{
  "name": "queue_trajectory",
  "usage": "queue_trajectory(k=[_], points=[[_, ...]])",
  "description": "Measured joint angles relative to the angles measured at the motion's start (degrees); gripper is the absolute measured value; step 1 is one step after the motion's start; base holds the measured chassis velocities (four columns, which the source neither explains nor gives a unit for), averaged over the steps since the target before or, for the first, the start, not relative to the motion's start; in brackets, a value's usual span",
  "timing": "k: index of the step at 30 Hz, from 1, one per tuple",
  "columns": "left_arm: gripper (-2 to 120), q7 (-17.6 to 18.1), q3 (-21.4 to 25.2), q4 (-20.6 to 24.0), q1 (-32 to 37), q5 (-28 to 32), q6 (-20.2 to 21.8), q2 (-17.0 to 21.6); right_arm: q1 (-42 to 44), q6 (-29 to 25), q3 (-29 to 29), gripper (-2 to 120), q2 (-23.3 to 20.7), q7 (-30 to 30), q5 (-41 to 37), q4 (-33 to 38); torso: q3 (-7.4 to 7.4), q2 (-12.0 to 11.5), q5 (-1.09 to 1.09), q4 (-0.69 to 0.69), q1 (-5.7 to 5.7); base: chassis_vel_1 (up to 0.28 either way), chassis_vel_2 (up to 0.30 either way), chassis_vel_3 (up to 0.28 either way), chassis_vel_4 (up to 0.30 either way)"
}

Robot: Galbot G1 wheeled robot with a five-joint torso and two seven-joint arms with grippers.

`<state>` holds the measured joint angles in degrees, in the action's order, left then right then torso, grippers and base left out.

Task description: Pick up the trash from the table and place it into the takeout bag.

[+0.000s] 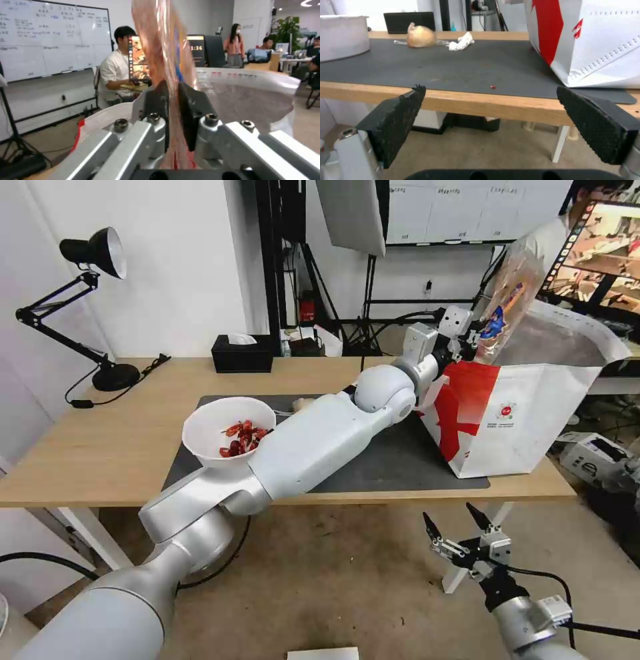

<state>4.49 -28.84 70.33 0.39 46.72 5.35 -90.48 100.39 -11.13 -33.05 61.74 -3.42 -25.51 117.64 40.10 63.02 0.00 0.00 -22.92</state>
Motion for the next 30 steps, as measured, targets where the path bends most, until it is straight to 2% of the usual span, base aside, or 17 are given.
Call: queue_trajectory(k=[2,3,5,7,9,10,13,14,18,19,21,22,24,26,27,29,30], points=[[25,0.4,0.0,1.0,0.0,1.8,0.5,0.6,-0.2,0.2,0.3,100,-0.1,0.0,0.0,0.0,0.00,0.0,0.00,0.00,0.00,0.000,0.000,0.000,0.000],[25,0.4,0.0,1.0,0.0,1.8,0.5,0.6,-0.2,0.2,0.3,100,-0.1,0.0,0.0,0.0,0.00,0.0,0.00,0.00,0.00,0.000,0.000,0.000,0.000],[36,1.2,0.2,2.6,0.0,3.8,0.8,1.6,-0.6,0.5,0.7,100,-0.2,0.1,0.0,0.0,0.00,0.0,0.00,0.00,0.00,0.000,0.000,0.000,0.000],[38,1.3,0.2,3.0,0.0,4.0,0.8,1.9,-0.7,0.6,0.8,100,-0.3,0.2,0.0,0.0,0.00,0.0,0.00,0.00,0.00,0.000,0.000,0.000,0.000],[51,2.0,0.6,5.1,0.0,4.9,0.9,3.4,-1.1,1.0,1.3,100,-0.3,0.3,-0.1,-0.1,0.00,0.0,0.00,0.00,0.00,0.000,0.000,0.000,0.000],[51,2.0,0.6,5.1,0.0,4.9,0.9,3.4,-1.1,1.0,1.3,100,-0.3,0.3,-0.1,-0.1,0.00,0.0,0.00,0.00,0.00,0.000,0.000,0.000,0.000],[65,3.1,1.5,8.7,0.1,6.6,1.0,6.3,-1.4,1.3,1.8,100,-0.4,0.5,-0.2,-0.1,0.00,0.0,-0.01,0.00,0.00,0.000,0.000,0.000,0.000],[65,3.1,1.5,8.7,0.1,6.6,1.0,6.3,-1.4,1.3,1.8,100,-0.4,0.5,-0.2,-0.1,0.00,0.0,-0.01,0.00,0.00,0.000,0.000,0.000,0.000],[83,4.2,3.5,14.7,2.2,7.6,2.2,12.3,-1.7,1.6,2.0,100,-0.8,1.2,-0.4,0.7,0.00,0.0,-0.02,0.02,0.00,0.000,0.000,0.000,0.000],[83,4.2,3.5,14.7,2.2,7.6,2.2,12.3,-1.7,1.6,2.0,100,-0.8,1.2,-0.4,0.7,0.00,0.0,-0.02,0.02,0.00,0.000,0.000,0.000,0.000],[93,4.4,5.2,17.8,5.5,6.8,2.3,16.0,-1.7,1.6,1.7,100,-0.9,1.4,-0.7,1.1,0.00,0.0,-0.02,-0.01,0.00,0.000,0.000,0.000,0.000],[93,4.4,5.2,17.8,5.5,6.8,2.3,16.0,-1.7,1.6,1.7,100,-0.9,1.4,-0.7,1.1,0.00,0.0,-0.02,-0.01,0.00,0.000,0.000,0.000,0.000],[99,4.7,7.0,21.2,9.3,3.4,2.2,20.0,-2.0,1.4,1.8,100,-1.1,1.5,-1.6,1.3,0.00,0.0,-0.03,-0.01,0.00,0.000,0.000,0.000,0.000],[100,4.7,7.5,22.4,10.5,1.7,2.0,21.4,-2.2,1.1,1.9,100,-1.2,1.5,-1.9,1.4,0.00,0.0,-0.02,-0.01,0.00,0.000,0.000,0.000,0.000],[100,4.7,9.4,25.8,14.2,-2.0,1.2,24.8,-2.6,0.4,2.2,100,-1.4,1.5,-2.5,1.5,0.00,0.0,-0.03,0.02,0.00,0.000,0.000,0.000,0.000],[100,4.6,13.0,30.6,20.4,-4.9,0.0,29.4,-3.1,-0.3,2.7,100,-1.7,1.5,-3.3,1.8,0.00,0.0,-0.04,0.03,0.01,0.000,0.000,0.000,0.000],[100,4.6,13.0,30.6,20.4,-4.9,0.0,29.4,-3.1,-0.3,2.7,100,-1.7,1.5,-3.3,1.8,0.00,0.0,-0.04,0.03,0.01,0.000,0.000,0.000,0.000]])
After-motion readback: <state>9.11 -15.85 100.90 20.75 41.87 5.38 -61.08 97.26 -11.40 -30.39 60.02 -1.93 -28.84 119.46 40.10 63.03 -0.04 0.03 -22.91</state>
